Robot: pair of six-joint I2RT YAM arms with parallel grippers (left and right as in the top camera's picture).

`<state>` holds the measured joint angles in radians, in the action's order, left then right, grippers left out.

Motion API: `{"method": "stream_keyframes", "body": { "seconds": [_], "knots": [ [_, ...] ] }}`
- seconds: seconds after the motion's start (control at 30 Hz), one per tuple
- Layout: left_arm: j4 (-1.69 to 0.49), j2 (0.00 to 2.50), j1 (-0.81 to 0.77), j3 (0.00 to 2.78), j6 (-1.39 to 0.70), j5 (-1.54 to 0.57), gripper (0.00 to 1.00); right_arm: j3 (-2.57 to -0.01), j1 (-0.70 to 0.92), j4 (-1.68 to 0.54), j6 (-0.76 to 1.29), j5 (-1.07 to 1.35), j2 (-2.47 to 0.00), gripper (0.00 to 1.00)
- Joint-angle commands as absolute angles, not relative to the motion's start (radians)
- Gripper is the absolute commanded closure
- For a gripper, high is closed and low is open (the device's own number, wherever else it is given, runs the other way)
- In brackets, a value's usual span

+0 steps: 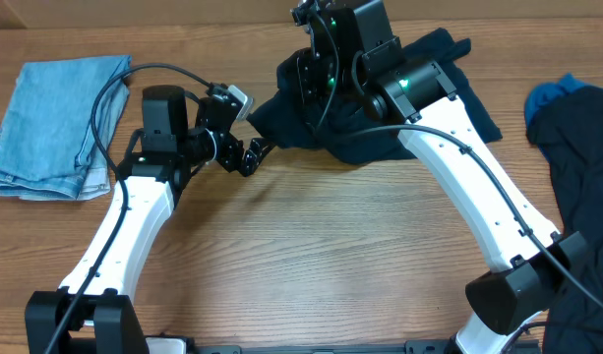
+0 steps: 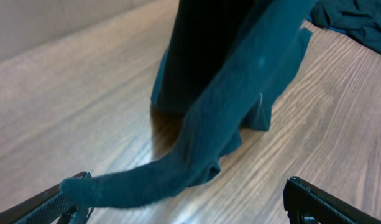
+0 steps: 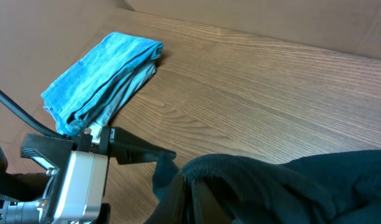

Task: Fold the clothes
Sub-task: 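Grasp the dark T-shirt edge with the left gripper near center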

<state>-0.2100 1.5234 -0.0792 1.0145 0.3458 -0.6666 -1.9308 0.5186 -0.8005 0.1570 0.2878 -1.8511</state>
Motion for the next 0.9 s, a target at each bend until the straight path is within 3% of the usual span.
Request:
{"method": "stream_keyframes", "body": {
  "seconds": [0.0,0.13,0.17,0.2,0.23,0.43,0.5,0.57,0.67,0.8,0.87],
  "knots": [
    [-0.162,1.524,-0.086,1.043,0.4,-0.64,0.0,-1.938,0.518,-0.787,0.162,0.339,-1.84,0.96],
    [-0.115,1.524,-0.086,1.043,0.406,-0.639,0.04,-1.938,0.518,-0.787,0.162,0.339,-1.84,0.96],
    [-0.115,1.524,-0.086,1.043,0.407,-0.639,0.29,-1.938,0.518,-0.787,0.162,0.339,-1.84,0.96],
    [-0.115,1.524,-0.086,1.043,0.407,-0.639,0.71,-1.938,0.518,-0.786,0.162,0.339,-1.84,0.96],
    [-0.115,1.524,-0.086,1.043,0.407,-0.639,0.96,-1.938,0.518,-0.786,0.162,0.339,-1.84,0.96],
    [-0.117,1.517,-0.086,1.07,0.404,-0.64,0.96,-1.938,0.518,-0.79,0.174,0.338,-1.84,0.96],
    [-0.125,1.503,-0.086,1.085,0.405,-0.639,0.96,-1.938,0.517,-0.807,0.219,0.338,-1.84,0.69],
    [-0.134,1.502,-0.086,1.087,0.405,-0.61,0.96,-1.938,0.516,-0.838,0.216,0.337,-1.84,0.59],
    [-0.208,1.502,-0.086,1.087,0.435,-0.524,0.96,-1.938,0.515,-0.875,0.206,0.26,-1.84,0.34],
    [-0.289,1.502,-0.086,1.087,0.434,-0.516,0.96,-1.938,0.506,-0.964,0.181,-0.09,-1.842,0.34],
    [-0.329,1.502,-0.086,1.087,0.434,-0.516,0.96,-1.936,0.471,-0.994,0.101,-0.142,-1.859,0.39]
  ]
}}
